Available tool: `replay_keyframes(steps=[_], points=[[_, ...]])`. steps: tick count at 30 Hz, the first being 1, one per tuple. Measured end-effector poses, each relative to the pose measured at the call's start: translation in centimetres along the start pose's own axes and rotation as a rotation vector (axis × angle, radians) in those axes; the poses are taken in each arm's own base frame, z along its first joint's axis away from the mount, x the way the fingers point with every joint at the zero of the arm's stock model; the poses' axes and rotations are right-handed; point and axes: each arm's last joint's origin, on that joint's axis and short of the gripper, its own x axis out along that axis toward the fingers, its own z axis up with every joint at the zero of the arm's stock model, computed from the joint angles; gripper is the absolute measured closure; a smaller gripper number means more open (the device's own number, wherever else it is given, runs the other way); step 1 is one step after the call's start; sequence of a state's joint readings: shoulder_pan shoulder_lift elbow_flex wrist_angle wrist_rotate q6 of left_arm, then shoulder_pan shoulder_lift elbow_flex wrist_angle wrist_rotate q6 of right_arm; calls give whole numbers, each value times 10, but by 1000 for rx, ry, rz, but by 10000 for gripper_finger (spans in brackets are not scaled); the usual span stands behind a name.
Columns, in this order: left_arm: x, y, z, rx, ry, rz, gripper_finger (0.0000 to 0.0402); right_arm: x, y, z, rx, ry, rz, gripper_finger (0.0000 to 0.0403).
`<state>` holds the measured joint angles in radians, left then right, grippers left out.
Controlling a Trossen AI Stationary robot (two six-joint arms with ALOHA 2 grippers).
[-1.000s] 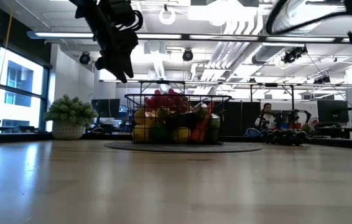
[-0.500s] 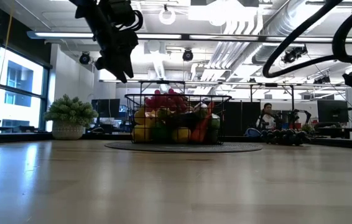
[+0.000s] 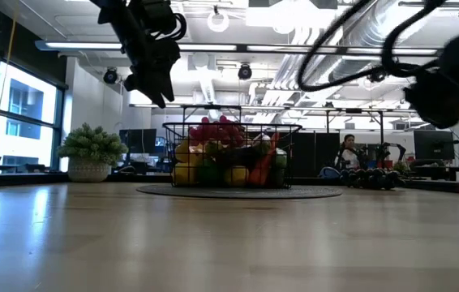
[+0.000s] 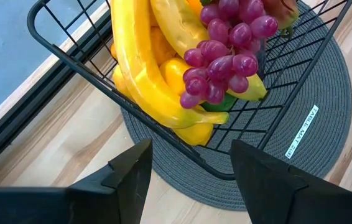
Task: Build produce basket
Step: Put the red grapes into the black wire basket
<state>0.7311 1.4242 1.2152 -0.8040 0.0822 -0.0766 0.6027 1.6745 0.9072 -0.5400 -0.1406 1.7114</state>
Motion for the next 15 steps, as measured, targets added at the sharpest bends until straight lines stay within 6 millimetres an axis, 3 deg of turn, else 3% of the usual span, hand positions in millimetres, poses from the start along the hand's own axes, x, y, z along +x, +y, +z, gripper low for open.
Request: replay_keyframes(steps=[15], points=[[0, 0, 0, -25, 0, 0, 194, -43, 38, 81, -224, -156, 162, 400]])
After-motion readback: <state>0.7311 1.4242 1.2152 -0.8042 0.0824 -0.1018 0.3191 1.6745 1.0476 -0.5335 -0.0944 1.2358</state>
